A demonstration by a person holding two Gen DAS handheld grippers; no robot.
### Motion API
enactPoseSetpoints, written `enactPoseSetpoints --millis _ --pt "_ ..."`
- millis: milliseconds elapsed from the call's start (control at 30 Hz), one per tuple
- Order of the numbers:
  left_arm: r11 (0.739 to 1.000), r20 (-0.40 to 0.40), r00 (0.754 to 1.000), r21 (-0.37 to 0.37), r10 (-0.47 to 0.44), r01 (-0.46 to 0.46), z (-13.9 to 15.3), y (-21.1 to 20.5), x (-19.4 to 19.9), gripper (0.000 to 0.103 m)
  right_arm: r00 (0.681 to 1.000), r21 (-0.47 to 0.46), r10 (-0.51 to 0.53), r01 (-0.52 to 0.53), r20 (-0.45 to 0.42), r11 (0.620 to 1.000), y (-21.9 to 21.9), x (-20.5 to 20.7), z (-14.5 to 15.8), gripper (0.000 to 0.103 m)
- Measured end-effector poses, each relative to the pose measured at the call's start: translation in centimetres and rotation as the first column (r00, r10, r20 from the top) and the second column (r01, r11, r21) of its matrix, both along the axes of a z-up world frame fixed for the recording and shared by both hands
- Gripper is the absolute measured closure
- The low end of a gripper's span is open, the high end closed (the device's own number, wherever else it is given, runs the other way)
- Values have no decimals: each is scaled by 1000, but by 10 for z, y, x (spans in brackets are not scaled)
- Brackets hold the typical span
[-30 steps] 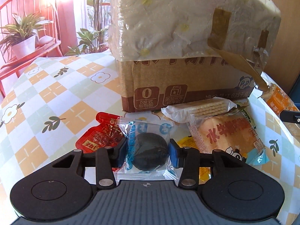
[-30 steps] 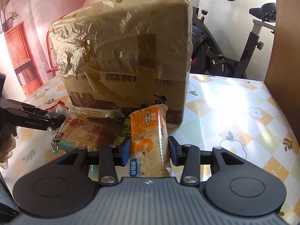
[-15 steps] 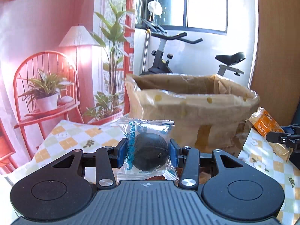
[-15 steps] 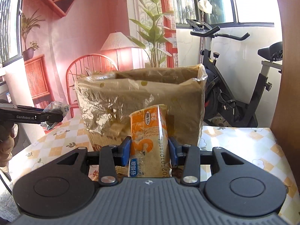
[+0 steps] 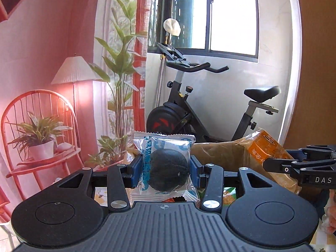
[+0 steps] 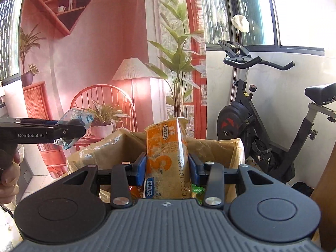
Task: Organize snacks
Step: 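Lift both packets over the box and open both tools to drop them, then grasp the red sauce packet with the left tool while the right tool grasps the large bread bag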
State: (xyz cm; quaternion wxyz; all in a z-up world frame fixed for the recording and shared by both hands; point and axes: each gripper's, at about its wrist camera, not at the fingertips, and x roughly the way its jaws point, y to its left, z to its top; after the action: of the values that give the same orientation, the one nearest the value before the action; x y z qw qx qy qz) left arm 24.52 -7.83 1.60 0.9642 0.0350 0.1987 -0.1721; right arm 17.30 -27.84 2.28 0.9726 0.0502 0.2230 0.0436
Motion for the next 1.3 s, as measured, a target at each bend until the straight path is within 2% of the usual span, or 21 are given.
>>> enactPoseSetpoints --millis 67,233,300,333,367,500,667,900,1033,1200,1267,1300 --pt "999 -41 999 21 33 -32 -10 -5 21 55 999 12 -13 14 -42 1000 3 24 -9 60" --pt "999 -119 992 5 39 -39 -29 -7 50 53 993 67 -58 65 -100 996 5 55 -35 60" --pt "999 -145 989 10 36 -35 -33 -3 51 45 992 93 -69 79 -109 993 3 60 -41 56" --pt "999 -144 989 11 35 -34 -33 -2 50 44 992 104 -67 78 -106 991 2 61 -40 45" --pt "999 -138 990 16 35 -34 -33 -1 48 43 995 121 -56 66 -89 990 1 59 -39 38" --pt "999 -124 992 33 39 -35 -25 11 33 43 999 121 -26 32 -45 992 2 39 -28 38" --pt "999 -129 991 -9 36 -38 -8 34 6 43 999 134 -21 25 -28 991 2 11 -17 38" --pt "997 -120 992 68 48 -40 3 70 -40 43 998 133 -57 60 -21 989 13 -31 -16 38" --pt "993 -131 989 109 69 -55 1 104 -54 43 994 132 -109 107 4 985 28 -67 -28 38" --pt "985 -162 982 154 101 -76 -13 137 -58 43 981 156 -192 191 -7 969 45 -99 -54 36" --pt "986 -186 978 152 99 -71 -23 146 -60 43 979 156 -205 206 -18 966 53 -109 -68 22" --pt "986 -195 976 153 98 -68 -28 148 -59 43 978 144 -207 209 -27 967 58 -111 -74 20"
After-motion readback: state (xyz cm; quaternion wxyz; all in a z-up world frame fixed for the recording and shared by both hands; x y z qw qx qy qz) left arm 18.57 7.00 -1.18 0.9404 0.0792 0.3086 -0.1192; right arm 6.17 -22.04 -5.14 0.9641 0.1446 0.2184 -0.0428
